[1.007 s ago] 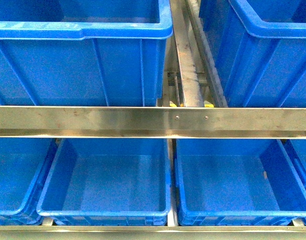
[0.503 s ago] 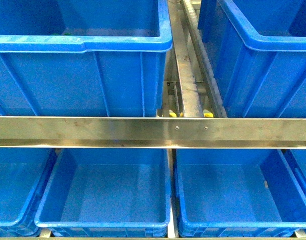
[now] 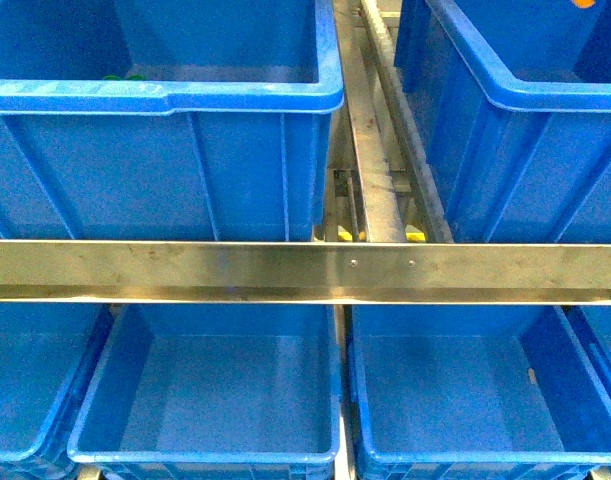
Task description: Pick red and yellow buttons and place in box
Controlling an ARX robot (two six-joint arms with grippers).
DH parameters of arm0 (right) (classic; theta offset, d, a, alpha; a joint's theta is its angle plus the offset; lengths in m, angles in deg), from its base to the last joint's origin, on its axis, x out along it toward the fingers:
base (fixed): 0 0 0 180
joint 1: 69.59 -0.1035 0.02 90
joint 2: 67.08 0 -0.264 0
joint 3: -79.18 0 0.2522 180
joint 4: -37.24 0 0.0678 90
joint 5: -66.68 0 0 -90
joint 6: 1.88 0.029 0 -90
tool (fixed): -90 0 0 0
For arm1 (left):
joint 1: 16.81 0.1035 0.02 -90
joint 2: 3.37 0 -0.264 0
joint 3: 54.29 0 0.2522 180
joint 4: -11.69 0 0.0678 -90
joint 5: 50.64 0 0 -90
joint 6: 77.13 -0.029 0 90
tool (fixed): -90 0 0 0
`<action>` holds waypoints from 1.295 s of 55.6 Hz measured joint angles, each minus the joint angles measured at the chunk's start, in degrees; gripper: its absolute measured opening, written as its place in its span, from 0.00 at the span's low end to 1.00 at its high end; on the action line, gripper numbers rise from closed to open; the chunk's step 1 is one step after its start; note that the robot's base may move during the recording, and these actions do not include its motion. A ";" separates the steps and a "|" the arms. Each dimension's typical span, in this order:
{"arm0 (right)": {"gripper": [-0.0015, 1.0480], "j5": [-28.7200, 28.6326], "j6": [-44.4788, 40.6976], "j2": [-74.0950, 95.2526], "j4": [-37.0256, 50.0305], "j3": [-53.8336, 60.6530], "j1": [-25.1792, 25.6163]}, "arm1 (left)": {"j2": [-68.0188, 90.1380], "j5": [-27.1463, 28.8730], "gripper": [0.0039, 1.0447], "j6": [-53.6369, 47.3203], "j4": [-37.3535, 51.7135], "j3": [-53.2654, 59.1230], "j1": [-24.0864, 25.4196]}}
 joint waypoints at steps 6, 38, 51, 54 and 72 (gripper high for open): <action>0.39 0.42 -0.70 -0.17 0.26 0.55 -0.48 | 0.00 0.00 0.68 0.00 0.00 0.00 0.00; 0.39 -0.02 -1.38 -0.83 -0.61 1.60 -1.62 | 0.00 0.20 0.92 -0.13 0.00 0.00 0.00; 0.39 0.59 -1.36 -2.45 -0.59 3.06 -1.38 | 0.00 0.02 0.92 -0.13 0.00 0.00 0.00; 0.39 0.66 -1.33 -2.93 -0.59 3.50 -1.27 | 0.00 0.02 0.92 -0.15 0.00 0.00 0.00; 0.39 0.13 -0.72 -5.31 -1.75 5.57 0.37 | 0.00 0.00 0.92 -0.13 0.07 0.00 0.00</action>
